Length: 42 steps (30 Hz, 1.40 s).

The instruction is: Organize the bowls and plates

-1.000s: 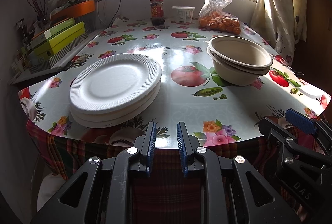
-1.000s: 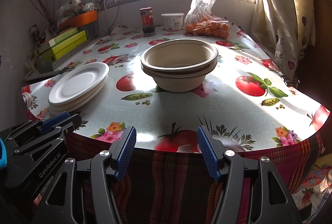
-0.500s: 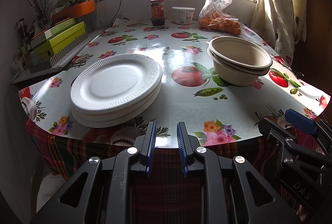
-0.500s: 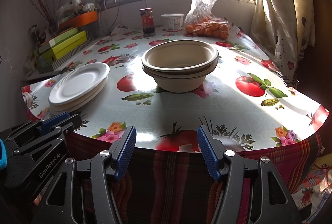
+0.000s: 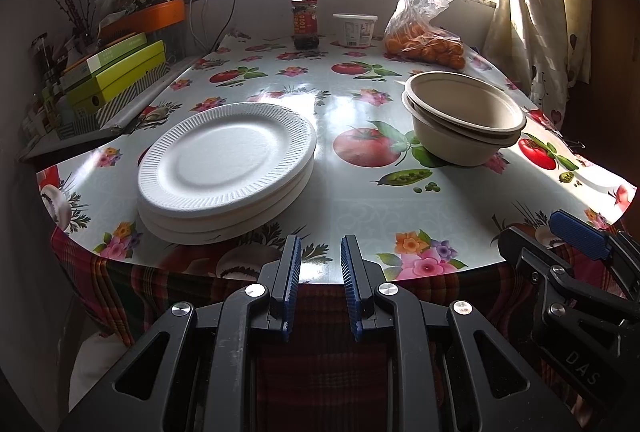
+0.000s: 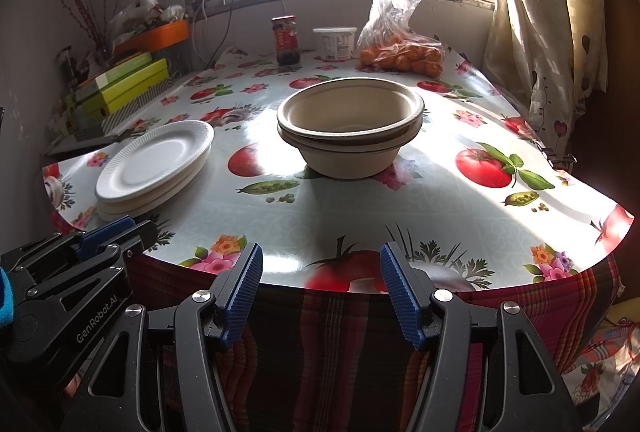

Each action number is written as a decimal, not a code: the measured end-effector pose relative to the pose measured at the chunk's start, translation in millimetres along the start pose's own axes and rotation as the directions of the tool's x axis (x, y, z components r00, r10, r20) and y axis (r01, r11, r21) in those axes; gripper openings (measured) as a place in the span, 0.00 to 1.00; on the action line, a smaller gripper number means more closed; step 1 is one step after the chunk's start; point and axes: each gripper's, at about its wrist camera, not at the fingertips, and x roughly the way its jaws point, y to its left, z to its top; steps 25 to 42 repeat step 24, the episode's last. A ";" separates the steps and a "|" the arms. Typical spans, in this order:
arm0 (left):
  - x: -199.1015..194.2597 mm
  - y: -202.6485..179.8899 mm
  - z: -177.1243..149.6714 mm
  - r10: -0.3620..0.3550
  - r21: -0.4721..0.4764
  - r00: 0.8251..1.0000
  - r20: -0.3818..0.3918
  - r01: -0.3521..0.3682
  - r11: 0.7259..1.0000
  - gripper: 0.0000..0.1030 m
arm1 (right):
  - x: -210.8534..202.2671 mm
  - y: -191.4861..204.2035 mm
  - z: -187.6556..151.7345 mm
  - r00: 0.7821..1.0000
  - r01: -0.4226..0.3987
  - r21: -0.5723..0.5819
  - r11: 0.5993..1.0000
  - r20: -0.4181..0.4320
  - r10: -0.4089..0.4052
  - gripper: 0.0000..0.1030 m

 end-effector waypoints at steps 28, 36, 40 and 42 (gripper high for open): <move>-4.5 -3.2 0.9 -0.001 -0.004 1.000 0.008 0.001 1.000 0.21 | -0.6 1.2 -0.2 1.000 0.001 0.001 1.000 0.001 -0.001 0.60; -4.5 -3.2 0.9 -0.001 -0.004 1.000 0.008 0.001 1.000 0.21 | -0.6 1.2 -0.2 1.000 0.001 0.001 1.000 0.001 -0.001 0.60; -4.5 -3.2 0.9 -0.001 -0.004 1.000 0.008 0.001 1.000 0.21 | -0.6 1.2 -0.2 1.000 0.001 0.001 1.000 0.001 -0.001 0.60; -4.5 -3.2 0.9 -0.001 -0.004 1.000 0.008 0.001 1.000 0.21 | -0.6 1.2 -0.2 1.000 0.001 0.001 1.000 0.001 -0.001 0.60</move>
